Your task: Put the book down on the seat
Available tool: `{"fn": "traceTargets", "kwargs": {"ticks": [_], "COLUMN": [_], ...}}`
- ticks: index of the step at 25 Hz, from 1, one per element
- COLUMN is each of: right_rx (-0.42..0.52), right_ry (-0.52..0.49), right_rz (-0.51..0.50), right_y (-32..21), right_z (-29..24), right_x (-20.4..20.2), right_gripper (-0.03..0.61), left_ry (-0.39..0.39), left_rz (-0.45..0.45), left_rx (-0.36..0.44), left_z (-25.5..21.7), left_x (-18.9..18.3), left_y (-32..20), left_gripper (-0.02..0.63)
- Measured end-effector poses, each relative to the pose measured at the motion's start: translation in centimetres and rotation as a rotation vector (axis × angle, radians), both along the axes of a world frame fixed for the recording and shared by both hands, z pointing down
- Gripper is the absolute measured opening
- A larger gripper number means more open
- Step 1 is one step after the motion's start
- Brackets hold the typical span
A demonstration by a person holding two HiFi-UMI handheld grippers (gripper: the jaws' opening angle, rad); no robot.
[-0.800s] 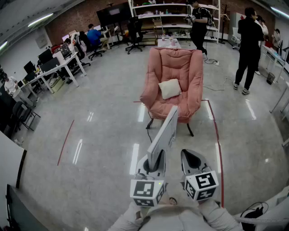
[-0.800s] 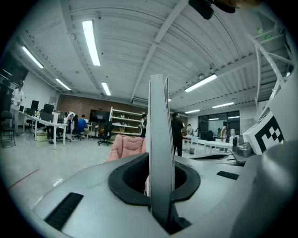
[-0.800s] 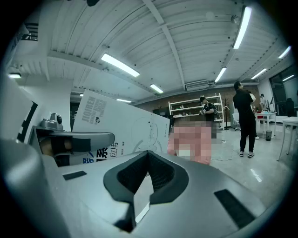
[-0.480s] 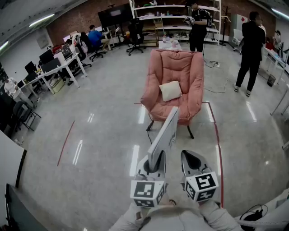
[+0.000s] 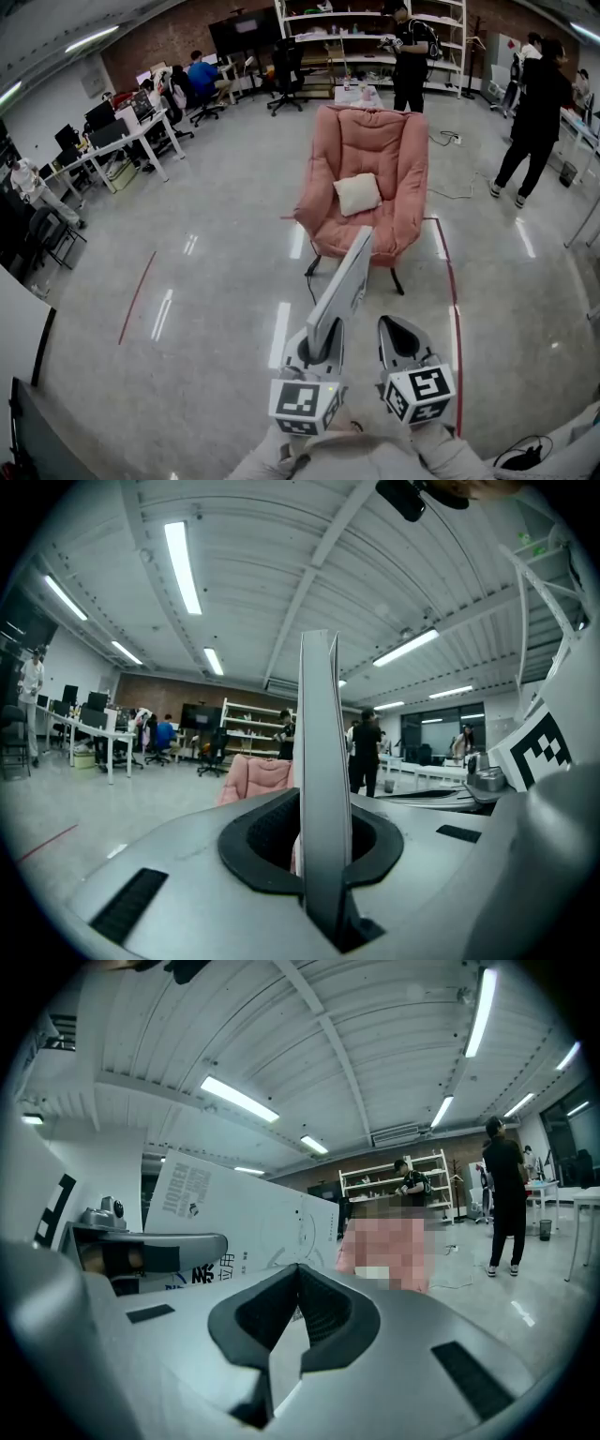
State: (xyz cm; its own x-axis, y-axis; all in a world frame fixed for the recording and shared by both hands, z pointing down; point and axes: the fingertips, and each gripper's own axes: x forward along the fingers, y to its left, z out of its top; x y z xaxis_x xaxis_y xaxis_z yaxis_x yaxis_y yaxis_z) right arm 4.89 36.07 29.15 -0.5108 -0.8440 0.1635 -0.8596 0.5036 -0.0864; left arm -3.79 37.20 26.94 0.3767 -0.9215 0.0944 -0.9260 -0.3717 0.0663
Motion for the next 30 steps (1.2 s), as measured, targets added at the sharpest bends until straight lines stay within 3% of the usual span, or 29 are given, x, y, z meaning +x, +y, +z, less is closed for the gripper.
{"fn": "traceTargets", "kwargs": {"ticks": [11,30], "right_rx": [-0.021,-0.038], "right_ry": [0.012,0.056], "right_rz": [0.001,0.065], "right_y": [-6.6,-28.9], "right_z": [0.8,0.4], "right_x": [-1.0,-6.1], "right_gripper": [0.006,0.005], "left_ry": [0.007,0.028], "left_rz": [0.034,0.112], "left_rx": [-0.016,-0.060], "left_z": [1.1,1.7], "left_x": [-1.1,-6.8], "left_y": [-6.7,-29.7], "left_gripper": [0.049,0.049]}}
